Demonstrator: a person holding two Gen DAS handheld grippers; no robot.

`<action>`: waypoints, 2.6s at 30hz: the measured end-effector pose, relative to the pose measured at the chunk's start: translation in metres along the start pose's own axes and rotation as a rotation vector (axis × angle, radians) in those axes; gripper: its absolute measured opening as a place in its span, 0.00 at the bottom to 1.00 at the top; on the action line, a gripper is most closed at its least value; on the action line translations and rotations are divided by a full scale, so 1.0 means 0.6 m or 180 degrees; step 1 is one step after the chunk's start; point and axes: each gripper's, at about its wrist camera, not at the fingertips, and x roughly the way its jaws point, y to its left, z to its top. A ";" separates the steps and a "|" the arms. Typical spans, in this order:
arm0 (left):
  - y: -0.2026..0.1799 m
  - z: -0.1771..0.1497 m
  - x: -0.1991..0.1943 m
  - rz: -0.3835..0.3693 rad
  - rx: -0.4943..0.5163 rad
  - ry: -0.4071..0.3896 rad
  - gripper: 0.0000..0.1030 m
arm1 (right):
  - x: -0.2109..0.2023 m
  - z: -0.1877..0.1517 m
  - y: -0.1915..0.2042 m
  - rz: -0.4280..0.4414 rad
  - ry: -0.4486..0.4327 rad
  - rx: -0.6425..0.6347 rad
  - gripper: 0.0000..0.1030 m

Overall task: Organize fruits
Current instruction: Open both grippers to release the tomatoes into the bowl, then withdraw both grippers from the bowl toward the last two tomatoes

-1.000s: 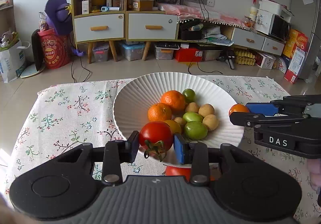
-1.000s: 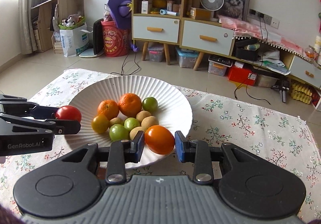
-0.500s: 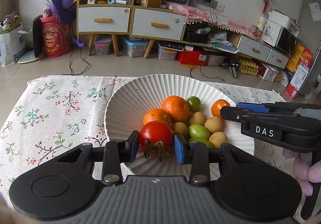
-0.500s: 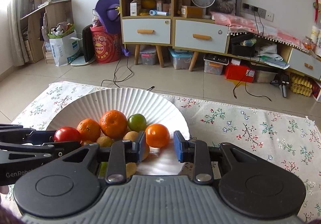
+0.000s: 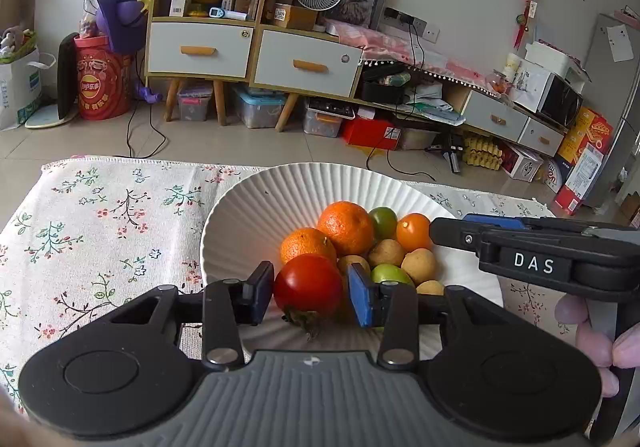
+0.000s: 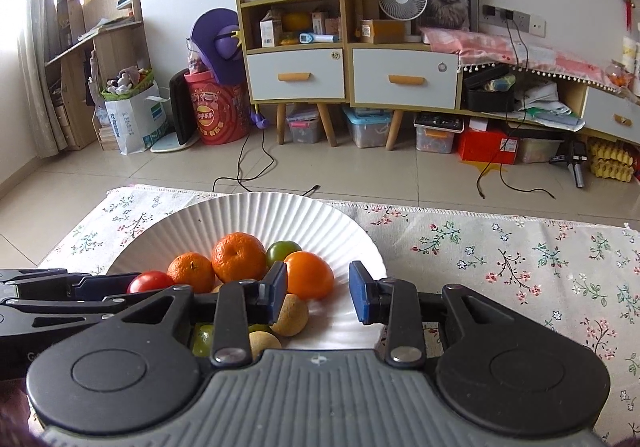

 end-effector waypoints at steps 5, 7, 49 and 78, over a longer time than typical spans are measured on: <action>-0.004 0.006 -0.009 -0.0003 0.0014 -0.0018 0.50 | -0.010 0.006 -0.008 -0.0020 -0.0014 0.0055 0.44; -0.008 0.007 -0.015 0.0010 0.0029 -0.0029 0.54 | -0.015 0.005 -0.009 -0.0051 -0.0015 0.0037 0.48; -0.008 -0.072 -0.101 0.0249 0.0625 0.0334 0.96 | -0.115 -0.066 0.041 0.0311 0.0146 -0.0472 0.98; 0.050 -0.112 -0.093 0.0638 0.0782 0.0794 0.96 | -0.061 -0.115 0.120 0.0359 0.0637 -0.0660 0.84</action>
